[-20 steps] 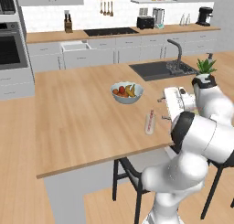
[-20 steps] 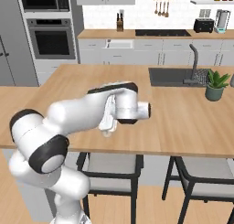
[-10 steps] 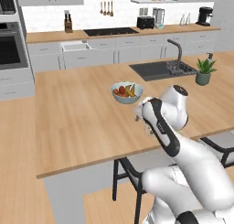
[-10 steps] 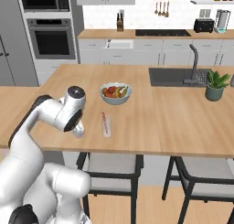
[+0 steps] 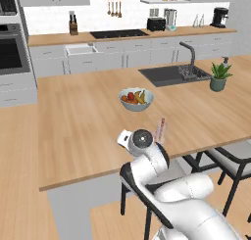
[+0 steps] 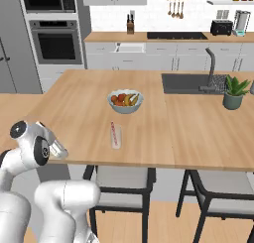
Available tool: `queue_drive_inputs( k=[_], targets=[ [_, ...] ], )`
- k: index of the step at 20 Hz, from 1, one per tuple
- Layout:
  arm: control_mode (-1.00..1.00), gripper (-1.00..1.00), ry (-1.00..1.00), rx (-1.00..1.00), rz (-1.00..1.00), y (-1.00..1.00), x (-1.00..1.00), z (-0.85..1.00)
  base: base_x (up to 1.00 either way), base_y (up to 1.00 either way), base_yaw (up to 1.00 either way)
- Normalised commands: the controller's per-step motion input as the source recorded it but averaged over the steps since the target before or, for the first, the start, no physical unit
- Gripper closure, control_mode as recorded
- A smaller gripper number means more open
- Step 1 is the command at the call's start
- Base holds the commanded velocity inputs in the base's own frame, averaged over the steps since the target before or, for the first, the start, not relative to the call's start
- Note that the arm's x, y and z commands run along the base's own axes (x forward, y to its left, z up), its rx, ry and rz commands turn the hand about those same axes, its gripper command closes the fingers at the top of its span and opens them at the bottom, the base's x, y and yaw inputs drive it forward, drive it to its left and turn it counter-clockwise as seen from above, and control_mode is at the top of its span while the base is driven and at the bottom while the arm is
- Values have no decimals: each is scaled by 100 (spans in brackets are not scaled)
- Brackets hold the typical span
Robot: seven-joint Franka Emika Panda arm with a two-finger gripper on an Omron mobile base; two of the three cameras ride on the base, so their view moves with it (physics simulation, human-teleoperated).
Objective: Take a straw from the drawer in front and place it inside the glass cup on the dining counter.
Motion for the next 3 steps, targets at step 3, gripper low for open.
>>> queue_drive_inputs(
  k=[3],
  targets=[
    [-100, -100, -32, -3, 0, 15, -3, 5, 0, 0, 0]
  ],
)
